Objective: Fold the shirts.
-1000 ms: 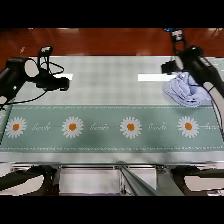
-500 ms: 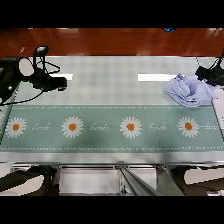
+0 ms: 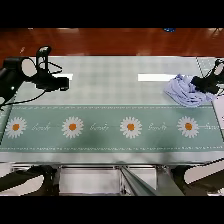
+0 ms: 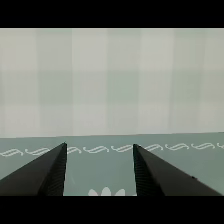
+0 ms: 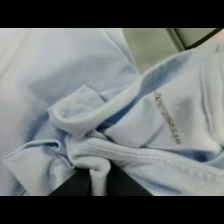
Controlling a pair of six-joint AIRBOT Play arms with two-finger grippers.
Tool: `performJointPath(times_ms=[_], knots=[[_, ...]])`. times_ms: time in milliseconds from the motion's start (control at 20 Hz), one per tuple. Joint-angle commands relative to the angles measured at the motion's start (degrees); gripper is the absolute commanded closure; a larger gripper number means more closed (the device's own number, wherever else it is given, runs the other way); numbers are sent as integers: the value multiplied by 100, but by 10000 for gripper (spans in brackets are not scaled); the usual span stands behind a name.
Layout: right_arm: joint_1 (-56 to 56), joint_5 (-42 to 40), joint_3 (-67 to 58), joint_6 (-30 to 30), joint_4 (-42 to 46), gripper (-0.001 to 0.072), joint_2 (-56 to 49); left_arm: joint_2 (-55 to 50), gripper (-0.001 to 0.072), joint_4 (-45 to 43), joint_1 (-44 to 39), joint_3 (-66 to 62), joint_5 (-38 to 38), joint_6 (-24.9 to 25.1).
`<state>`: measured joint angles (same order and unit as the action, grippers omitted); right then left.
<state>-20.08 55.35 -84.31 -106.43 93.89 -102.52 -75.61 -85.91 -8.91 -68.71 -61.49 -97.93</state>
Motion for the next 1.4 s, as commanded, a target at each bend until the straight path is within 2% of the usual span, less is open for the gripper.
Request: performJointPath(times_ms=[0, 150, 300, 400, 650, 900, 1150, 1350], knots=[[7, 42, -282, 437, -72, 682, 308, 127, 199, -7, 177, 0, -422, 369], [28, 57, -1021, 1012, -227, 682, 940, 669, 200, 382, 540, 162, -922, 448], [157, 33, -1786, 1528, -750, 682, 1670, 1847, 200, 1213, 498, 1239, 31, 743], [435, -15, -2201, 1757, -979, 682, 2159, 2457, 200, 1246, 496, 1853, 448, 728], [1698, -39, -2931, 1873, -984, 683, 3198, 2955, 200, 1244, 496, 2221, 461, 748], [3027, 267, -2990, 1867, -957, 683, 3888, 2957, 200, 1252, 723, 2140, 660, 962], [4468, 960, -2981, 1803, -1281, 683, 3679, 2959, 200, 1412, 1158, 2122, 385, 966], [5823, 1794, -2981, 1786, -1320, 683, 2507, 2959, 200, 1412, 1381, 2087, 393, 1060]])
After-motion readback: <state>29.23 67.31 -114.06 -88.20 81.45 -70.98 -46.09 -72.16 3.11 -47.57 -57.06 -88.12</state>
